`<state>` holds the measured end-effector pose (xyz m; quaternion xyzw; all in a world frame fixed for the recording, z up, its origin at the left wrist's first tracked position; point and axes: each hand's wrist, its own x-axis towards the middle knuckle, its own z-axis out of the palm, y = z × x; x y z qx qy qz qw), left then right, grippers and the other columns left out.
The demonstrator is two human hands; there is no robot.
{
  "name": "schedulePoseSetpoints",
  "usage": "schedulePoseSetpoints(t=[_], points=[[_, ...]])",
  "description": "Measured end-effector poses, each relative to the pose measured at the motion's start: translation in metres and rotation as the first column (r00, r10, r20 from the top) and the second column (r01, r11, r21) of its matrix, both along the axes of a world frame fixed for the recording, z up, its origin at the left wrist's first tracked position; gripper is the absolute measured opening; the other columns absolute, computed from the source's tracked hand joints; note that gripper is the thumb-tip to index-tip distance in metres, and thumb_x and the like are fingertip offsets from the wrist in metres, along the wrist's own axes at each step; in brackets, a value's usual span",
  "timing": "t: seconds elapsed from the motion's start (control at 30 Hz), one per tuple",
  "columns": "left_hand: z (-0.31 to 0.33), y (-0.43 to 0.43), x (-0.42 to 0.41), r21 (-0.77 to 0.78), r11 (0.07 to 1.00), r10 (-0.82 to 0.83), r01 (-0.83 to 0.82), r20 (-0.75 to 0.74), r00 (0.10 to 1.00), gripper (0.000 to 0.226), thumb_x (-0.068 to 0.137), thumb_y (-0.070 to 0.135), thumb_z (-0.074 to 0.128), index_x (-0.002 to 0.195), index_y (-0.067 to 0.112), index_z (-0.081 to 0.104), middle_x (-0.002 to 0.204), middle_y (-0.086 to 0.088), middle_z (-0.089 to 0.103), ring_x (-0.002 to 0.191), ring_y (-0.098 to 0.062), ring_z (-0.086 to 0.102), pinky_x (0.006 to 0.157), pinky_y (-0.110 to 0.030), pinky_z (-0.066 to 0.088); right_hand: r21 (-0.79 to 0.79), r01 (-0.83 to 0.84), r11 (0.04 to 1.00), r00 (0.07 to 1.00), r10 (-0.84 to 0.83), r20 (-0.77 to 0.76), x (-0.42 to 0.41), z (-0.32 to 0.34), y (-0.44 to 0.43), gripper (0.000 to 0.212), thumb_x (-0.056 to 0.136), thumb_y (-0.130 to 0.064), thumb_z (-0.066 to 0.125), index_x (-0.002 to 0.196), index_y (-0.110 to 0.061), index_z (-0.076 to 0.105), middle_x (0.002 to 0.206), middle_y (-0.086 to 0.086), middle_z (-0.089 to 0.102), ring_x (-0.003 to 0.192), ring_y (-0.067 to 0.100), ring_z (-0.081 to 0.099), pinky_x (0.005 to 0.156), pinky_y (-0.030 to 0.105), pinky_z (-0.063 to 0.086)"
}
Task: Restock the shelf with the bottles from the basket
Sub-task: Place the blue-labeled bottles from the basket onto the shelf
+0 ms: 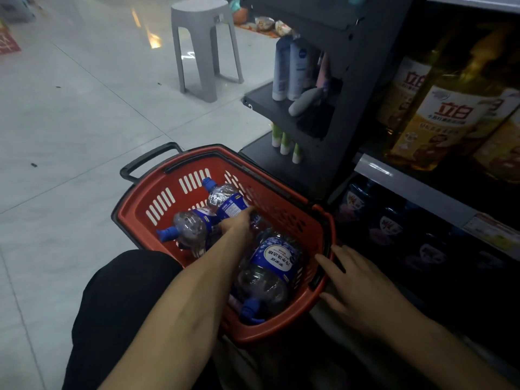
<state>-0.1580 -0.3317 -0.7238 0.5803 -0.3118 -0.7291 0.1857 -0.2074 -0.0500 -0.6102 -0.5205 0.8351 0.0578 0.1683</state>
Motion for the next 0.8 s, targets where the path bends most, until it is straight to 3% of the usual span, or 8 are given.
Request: schedulePoseSetpoints(t=[0.17,0.33,0.4,0.5,0.57,0.67,0.73,0.8], points=[[-0.021,-0.015,0.001,0.021,0.999,-0.031,0.033,-0.072,0.997,0.086,0.069,0.035,0.087,0.144,0.011,0.053,0.144,-0.012,0.061,0.123,-0.033,0.067,0.090,-0.045,0.062,-0.013,-0.022,1.000,0.999,0.021,-0.032,-0.005,0.009,-0.002,0.078,0.101,-0.053,0.047,0.162,-0.029,0.005,0.168,0.006,0.006,0.156,0.024,0.006,0.126,0.040,0.015],[0.052,0.010,0.042,0.006,0.993,-0.114,0.118,-0.218,0.969,0.064,0.088,0.032,0.080,0.142,0.006,0.056,0.139,-0.016,0.064,0.112,-0.028,0.070,0.064,-0.031,0.063,-0.035,-0.022,0.999,1.000,0.021,-0.019,0.001,0.022,-0.015,0.079,0.101,-0.052,0.050,0.162,-0.028,0.006,0.169,0.008,0.008,0.156,0.026,0.006,0.125,0.041,0.014],[0.073,0.015,0.055,0.039,0.988,-0.132,0.148,-0.269,0.954,0.057,0.084,0.026,0.083,0.133,0.006,0.063,0.122,-0.018,0.074,0.100,-0.031,0.074,0.061,-0.036,0.063,-0.068,-0.024,0.997,1.000,0.023,-0.010,0.005,0.031,-0.018,0.080,0.101,-0.054,0.050,0.162,-0.029,0.005,0.169,0.006,0.008,0.156,0.024,0.007,0.125,0.040,0.014],[0.103,0.024,0.073,0.002,0.985,-0.165,0.171,-0.250,0.954,0.045,0.078,0.023,0.086,0.116,0.008,0.068,0.093,-0.012,0.080,0.080,-0.028,0.076,0.070,-0.040,0.061,-0.158,0.055,0.986,0.992,-0.035,0.123,0.007,0.041,-0.023,0.078,0.099,-0.058,0.051,0.161,-0.034,0.012,0.168,-0.002,0.016,0.153,0.017,0.018,0.124,0.038,0.023],[0.117,0.032,0.087,-0.139,0.967,-0.240,0.214,-0.209,0.948,0.053,0.074,0.025,0.088,0.118,0.007,0.066,0.102,-0.013,0.080,0.087,-0.029,0.076,0.077,-0.042,0.060,-0.251,0.141,0.958,0.958,-0.069,0.277,0.005,0.045,-0.029,0.076,0.095,-0.061,0.055,0.159,-0.036,0.022,0.162,-0.009,0.028,0.144,0.010,0.034,0.117,0.035,0.036],[0.138,0.047,0.104,-0.464,0.837,-0.380,0.289,-0.113,0.918,0.066,0.063,0.027,0.090,0.122,0.015,0.063,0.110,-0.006,0.078,0.096,-0.022,0.077,0.075,-0.033,0.062,-0.349,0.301,0.887,0.861,-0.096,0.499,0.000,0.049,-0.034,0.072,0.089,-0.056,0.068,0.152,-0.039,0.038,0.143,-0.019,0.047,0.123,0.000,0.051,0.094,0.015,0.046],[0.153,0.055,0.104,-0.685,0.653,-0.443,0.322,-0.001,0.896,0.069,0.059,0.031,0.094,0.119,0.024,0.061,0.108,0.003,0.077,0.097,-0.013,0.076,0.073,-0.024,0.061,-0.349,0.369,0.861,0.779,-0.082,0.622,-0.002,0.049,-0.035,0.069,0.085,-0.042,0.079,0.143,-0.044,0.041,0.125,-0.030,0.050,0.108,-0.010,0.054,0.074,0.004,0.046],[0.163,0.061,0.099,-0.834,0.416,-0.502,0.364,0.123,0.856,0.079,0.058,0.033,0.099,0.125,0.025,0.059,0.109,0.006,0.075,0.097,-0.007,0.074,0.078,-0.023,0.061,-0.333,0.427,0.841,0.690,-0.066,0.721,-0.003,0.053,-0.039,0.081,0.079,-0.032,0.087,0.145,-0.040,0.042,0.126,-0.022,0.056,0.112,-0.003,0.060,0.074,0.009,0.051]])
